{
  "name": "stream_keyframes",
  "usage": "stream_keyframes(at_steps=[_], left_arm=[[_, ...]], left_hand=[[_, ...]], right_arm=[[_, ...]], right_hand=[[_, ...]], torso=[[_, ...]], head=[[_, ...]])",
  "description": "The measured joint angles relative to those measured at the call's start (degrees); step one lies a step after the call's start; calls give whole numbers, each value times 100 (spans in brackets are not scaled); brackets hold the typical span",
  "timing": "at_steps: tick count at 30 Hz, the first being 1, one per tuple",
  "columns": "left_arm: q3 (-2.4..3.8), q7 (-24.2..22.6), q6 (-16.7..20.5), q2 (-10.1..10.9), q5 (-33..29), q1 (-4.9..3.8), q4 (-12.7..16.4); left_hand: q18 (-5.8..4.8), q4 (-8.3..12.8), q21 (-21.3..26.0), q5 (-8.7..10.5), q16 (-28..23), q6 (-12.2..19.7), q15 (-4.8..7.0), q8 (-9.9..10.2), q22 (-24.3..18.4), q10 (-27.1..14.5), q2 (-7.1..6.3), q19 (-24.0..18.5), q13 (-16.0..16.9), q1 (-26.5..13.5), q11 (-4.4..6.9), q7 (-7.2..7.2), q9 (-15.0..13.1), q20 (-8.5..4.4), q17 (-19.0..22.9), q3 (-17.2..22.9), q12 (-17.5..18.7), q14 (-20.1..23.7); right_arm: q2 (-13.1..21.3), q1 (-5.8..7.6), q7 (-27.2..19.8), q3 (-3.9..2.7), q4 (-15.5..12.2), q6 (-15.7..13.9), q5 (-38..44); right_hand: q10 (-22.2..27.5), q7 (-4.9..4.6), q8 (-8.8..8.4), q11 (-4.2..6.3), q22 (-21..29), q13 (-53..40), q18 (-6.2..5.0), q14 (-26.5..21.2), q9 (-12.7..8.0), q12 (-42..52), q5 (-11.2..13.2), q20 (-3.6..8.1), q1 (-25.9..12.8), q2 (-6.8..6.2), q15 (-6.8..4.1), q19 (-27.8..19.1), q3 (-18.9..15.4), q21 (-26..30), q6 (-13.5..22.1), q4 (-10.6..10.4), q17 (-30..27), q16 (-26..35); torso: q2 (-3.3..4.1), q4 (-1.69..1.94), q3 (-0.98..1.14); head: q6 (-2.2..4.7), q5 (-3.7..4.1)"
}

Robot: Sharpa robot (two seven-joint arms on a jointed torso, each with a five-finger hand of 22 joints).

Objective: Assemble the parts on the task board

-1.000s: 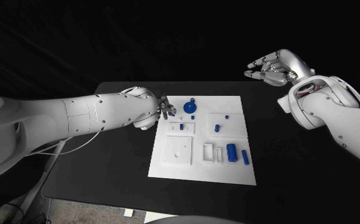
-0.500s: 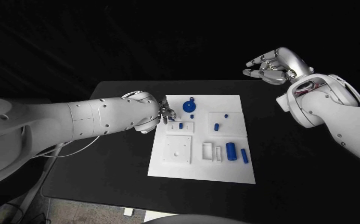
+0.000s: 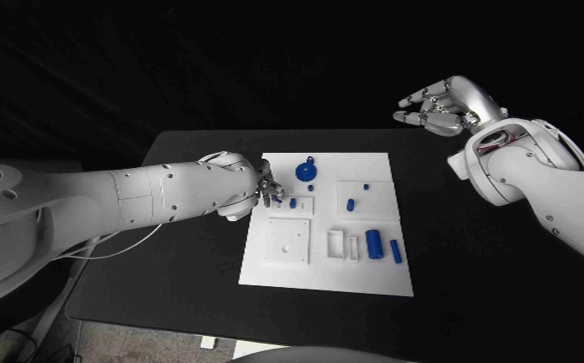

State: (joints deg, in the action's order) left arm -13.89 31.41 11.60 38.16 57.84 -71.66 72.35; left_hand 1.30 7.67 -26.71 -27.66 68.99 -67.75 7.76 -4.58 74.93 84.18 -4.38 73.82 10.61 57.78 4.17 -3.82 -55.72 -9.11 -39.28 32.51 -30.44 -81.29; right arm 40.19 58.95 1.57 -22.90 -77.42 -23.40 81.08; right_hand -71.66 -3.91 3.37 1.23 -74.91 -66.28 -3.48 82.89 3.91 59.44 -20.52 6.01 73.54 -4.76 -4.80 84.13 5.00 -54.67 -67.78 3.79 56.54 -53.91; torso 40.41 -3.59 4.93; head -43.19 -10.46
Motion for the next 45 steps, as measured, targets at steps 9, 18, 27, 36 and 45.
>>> stream_keyframes(at_steps=[9,18,27,36,45], left_arm=[[1,11,-91,-17,-4,30,-51],[1,11,-134,-46,-10,63,-130],[2,7,-167,-81,-22,105,-163],[2,2,-172,-108,-34,116,-182],[6,-7,-170,-119,-33,123,-200]], left_hand=[[0,0,0,11,0,-8,-10,23,-1,0,1,0,-6,1,0,-8,-16,0,0,0,0,-8],[-1,1,0,-1,0,-10,-12,9,-1,0,1,0,-11,1,0,-9,-14,0,1,-1,0,-8],[-1,1,0,-1,-1,-13,-13,9,-2,0,2,0,-13,0,0,-12,-11,0,20,-1,0,-7],[-1,8,0,1,-3,-14,-23,11,-2,0,8,0,-12,5,0,-13,-5,0,23,-8,0,-1],[-1,8,1,22,-3,-14,-31,16,-3,0,8,0,-12,5,0,-13,-11,0,23,-8,0,-7]], right_arm=[[2,0,6,0,4,9,-2],[0,0,10,0,7,31,-5],[-4,0,20,0,1,87,-8],[-3,0,30,0,0,120,-11],[-8,0,37,0,1,135,-13]], right_hand=[[0,0,0,0,0,6,0,0,0,0,-57,0,0,0,0,0,0,0,0,0,-5,0],[0,0,0,0,0,6,0,0,0,0,-57,0,0,0,0,0,0,0,0,0,-5,0],[0,-19,0,0,0,6,0,0,0,0,-57,0,0,0,0,0,0,0,19,0,-5,0],[0,-19,0,0,0,6,0,0,0,0,-57,0,0,0,0,0,0,-1,19,0,-5,0],[0,-19,0,0,0,5,0,0,0,0,-57,0,0,0,0,0,0,35,19,0,-10,0]], torso=[[2,-2,3],[4,-2,3],[6,2,3],[3,2,3],[1,-1,2]], head=[[-14,-1],[-24,12],[-36,27],[-37,35],[-20,42]])
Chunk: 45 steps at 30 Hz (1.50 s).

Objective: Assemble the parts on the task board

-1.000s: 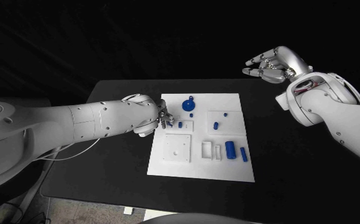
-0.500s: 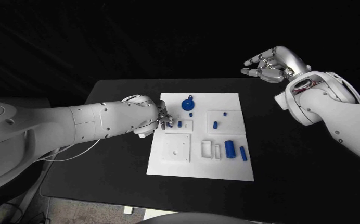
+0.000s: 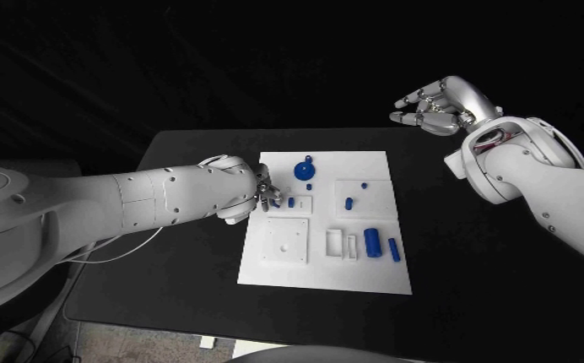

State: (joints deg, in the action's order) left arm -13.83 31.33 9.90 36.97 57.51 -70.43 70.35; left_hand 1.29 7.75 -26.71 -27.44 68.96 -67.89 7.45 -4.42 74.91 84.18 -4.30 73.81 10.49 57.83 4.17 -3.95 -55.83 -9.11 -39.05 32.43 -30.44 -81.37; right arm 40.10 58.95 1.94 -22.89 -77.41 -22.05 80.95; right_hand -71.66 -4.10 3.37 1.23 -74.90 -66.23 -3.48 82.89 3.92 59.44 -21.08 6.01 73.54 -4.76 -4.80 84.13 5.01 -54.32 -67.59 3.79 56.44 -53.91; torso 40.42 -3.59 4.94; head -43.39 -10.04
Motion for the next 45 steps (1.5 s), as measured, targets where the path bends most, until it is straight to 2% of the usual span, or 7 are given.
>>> stream_keyframes(at_steps=[17,41,45], left_arm=[[1,-38,58,88,73,16,63],[0,-118,125,56,166,34,37],[0,-135,127,53,179,36,27]], left_hand=[[-2,8,-22,-13,0,-5,10,-12,-1,39,0,0,0,0,-39,-2,12,0,-1,-8,0,-20],[-3,-12,-22,1,0,-7,29,6,3,40,0,0,1,0,-40,-3,2,0,-12,12,0,-12],[-2,-12,-22,13,0,-7,29,-6,2,40,-1,0,1,-1,-40,-3,3,0,-12,12,0,-12]], right_arm=[[-15,0,8,0,12,15,-4],[-42,-1,20,0,26,38,-6],[-42,-1,21,0,27,43,-6]], right_hand=[[0,0,0,0,0,0,0,0,0,0,0,0,0,0,0,0,0,0,0,0,0,0],[0,1,0,0,-4,5,0,0,0,0,0,0,0,0,0,0,16,0,-1,-16,0,0],[0,1,0,0,-4,5,0,0,0,0,0,0,0,0,0,0,16,0,-1,-16,0,0]], torso=[[2,3,-6],[0,-2,5],[-1,-2,5]], head=[[-2,9],[-2,-5],[-5,12]])
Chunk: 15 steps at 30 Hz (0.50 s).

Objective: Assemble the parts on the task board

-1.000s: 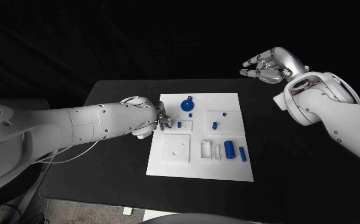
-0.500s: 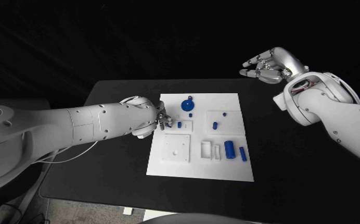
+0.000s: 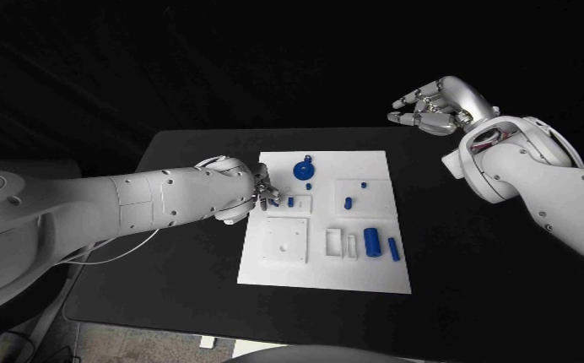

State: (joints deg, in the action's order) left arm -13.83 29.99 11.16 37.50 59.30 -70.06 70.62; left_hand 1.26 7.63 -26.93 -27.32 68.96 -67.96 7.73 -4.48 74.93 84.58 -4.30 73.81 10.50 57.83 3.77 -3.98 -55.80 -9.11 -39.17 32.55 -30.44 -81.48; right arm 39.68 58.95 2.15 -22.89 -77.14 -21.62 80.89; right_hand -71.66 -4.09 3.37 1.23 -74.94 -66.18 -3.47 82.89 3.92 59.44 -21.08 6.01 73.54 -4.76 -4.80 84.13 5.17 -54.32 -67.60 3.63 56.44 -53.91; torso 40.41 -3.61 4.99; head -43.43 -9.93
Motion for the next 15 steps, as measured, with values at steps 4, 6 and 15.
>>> stream_keyframes(at_steps=[4,6,15], left_arm=[[0,-20,-1,-16,8,3,-13],[0,-29,-2,-26,10,4,-21],[0,-61,-13,-54,18,5,-67]], left_hand=[[0,0,0,-21,0,0,-1,-12,0,0,0,0,0,-1,0,0,3,0,0,0,0,0],[0,0,0,-25,0,0,-1,-12,-1,0,-1,0,0,-1,0,0,3,0,0,0,0,0],[0,3,0,-25,0,0,-4,-12,-1,0,-9,0,0,-9,0,0,-5,0,0,-3,0,0]], right_arm=[[0,0,2,0,0,11,0],[0,0,2,0,-2,16,0],[5,0,5,0,-6,38,-1]], right_hand=[[0,0,0,0,0,0,0,0,0,0,0,0,0,0,0,0,-16,0,0,-16,0,0],[0,0,0,0,0,0,0,0,0,0,0,0,0,0,0,0,-16,0,0,-16,0,0],[0,0,0,0,1,0,0,0,0,0,0,0,0,0,0,0,-16,0,0,-16,0,0]], torso=[[0,1,0],[0,1,0],[0,3,-3]], head=[[-5,7],[-5,10],[2,37]])
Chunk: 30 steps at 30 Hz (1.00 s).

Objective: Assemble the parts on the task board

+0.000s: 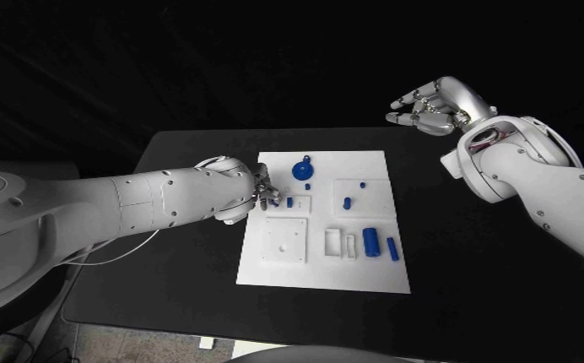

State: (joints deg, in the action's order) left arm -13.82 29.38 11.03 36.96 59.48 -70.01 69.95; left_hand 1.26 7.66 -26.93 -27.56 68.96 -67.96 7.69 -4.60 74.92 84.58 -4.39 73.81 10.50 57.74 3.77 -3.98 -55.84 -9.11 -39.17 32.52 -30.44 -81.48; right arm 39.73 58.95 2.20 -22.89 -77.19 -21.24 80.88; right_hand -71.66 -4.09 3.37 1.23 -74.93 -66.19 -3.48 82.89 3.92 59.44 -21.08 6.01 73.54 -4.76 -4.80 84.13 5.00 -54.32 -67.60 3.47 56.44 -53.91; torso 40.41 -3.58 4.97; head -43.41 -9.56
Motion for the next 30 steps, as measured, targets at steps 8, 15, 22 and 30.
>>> stream_keyframes(at_steps=[8,15,22,30], left_arm=[[2,-12,-33,-15,4,1,-16],[4,-13,-85,-15,10,1,-28],[7,-14,-119,-10,17,1,-34],[7,-14,-135,-8,36,5,-44]], left_hand=[[0,0,0,1,0,0,-14,0,0,0,-7,0,0,-7,0,0,0,0,0,0,0,0],[0,-15,0,11,0,0,-15,0,-1,0,-6,0,0,-6,0,0,-1,0,0,16,0,1],[0,-15,0,13,0,0,-16,18,-1,0,-4,0,0,-4,0,1,1,0,0,17,0,1],[0,-14,0,12,0,2,-18,10,-1,0,3,0,0,3,0,2,2,0,0,17,0,1]], right_arm=[[1,0,1,0,6,31,0],[4,-1,2,0,15,54,-1],[6,-3,4,0,17,72,-1],[10,-6,6,0,18,86,-1]], right_hand=[[0,0,0,0,1,0,0,0,0,0,0,0,0,0,0,0,0,0,0,0,0,0],[0,0,0,0,1,-1,0,0,0,0,0,0,0,0,0,0,0,0,0,0,0,0],[0,0,0,0,1,-1,0,0,0,0,0,0,0,0,0,0,0,0,0,0,0,0],[0,0,0,0,1,-1,0,0,0,0,0,0,0,0,0,0,0,0,0,0,0,0]], torso=[[1,3,-1],[1,4,-3],[2,8,-4],[2,7,-4]], head=[[-4,11],[1,7],[12,1],[35,-19]])
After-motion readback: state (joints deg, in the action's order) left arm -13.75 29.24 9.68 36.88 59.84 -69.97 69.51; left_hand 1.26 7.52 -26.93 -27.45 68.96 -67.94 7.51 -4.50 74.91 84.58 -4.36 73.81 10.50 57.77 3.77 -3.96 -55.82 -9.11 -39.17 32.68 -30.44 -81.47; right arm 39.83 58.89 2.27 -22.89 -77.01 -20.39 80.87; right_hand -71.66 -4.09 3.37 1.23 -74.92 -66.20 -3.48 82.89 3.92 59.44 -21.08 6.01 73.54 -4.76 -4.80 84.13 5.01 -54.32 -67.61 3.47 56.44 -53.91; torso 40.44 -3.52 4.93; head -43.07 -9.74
